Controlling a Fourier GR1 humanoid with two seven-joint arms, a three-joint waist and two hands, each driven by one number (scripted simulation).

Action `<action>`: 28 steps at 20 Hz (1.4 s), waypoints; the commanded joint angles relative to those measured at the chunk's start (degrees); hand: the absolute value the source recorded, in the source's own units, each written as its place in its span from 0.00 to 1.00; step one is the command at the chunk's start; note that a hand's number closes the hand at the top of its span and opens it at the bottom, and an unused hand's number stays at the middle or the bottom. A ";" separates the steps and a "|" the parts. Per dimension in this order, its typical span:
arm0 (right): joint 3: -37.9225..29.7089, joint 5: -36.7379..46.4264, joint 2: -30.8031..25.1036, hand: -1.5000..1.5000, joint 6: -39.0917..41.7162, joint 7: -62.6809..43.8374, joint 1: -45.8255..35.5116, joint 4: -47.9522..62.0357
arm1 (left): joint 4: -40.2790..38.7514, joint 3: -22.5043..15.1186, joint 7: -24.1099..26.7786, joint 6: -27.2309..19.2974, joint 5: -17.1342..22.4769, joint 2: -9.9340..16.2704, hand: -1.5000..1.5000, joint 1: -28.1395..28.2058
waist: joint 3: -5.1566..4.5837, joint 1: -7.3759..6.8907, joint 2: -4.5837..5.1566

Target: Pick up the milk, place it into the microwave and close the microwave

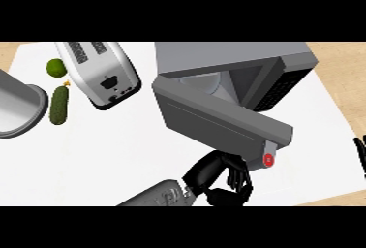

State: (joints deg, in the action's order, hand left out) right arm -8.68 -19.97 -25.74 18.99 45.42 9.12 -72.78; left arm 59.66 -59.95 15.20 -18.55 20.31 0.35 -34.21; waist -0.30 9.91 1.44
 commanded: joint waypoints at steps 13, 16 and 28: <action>1.10 -3.41 -3.76 0.00 4.36 -3.52 -6.44 -4.72 | -6.28 4.56 0.78 -7.50 9.70 -0.30 1.00 -18.44 | 0.28 6.92 2.15; 1.93 -4.05 -4.39 0.00 5.70 -4.45 -7.40 -5.63 | -7.58 5.54 0.09 -8.02 11.37 -0.29 1.00 -21.70 | 0.31 8.08 2.28; 3.98 -7.84 -6.78 0.00 10.86 -7.74 -11.52 -7.66 | -13.82 6.81 -0.45 -10.19 15.76 -0.26 1.00 -28.46 | 0.55 11.99 3.62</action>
State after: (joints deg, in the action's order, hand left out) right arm -5.65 -26.80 -31.86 26.22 37.24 -1.14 -80.03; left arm 46.68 -53.65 14.55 -28.85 35.15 2.15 -58.33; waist 0.12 20.74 4.88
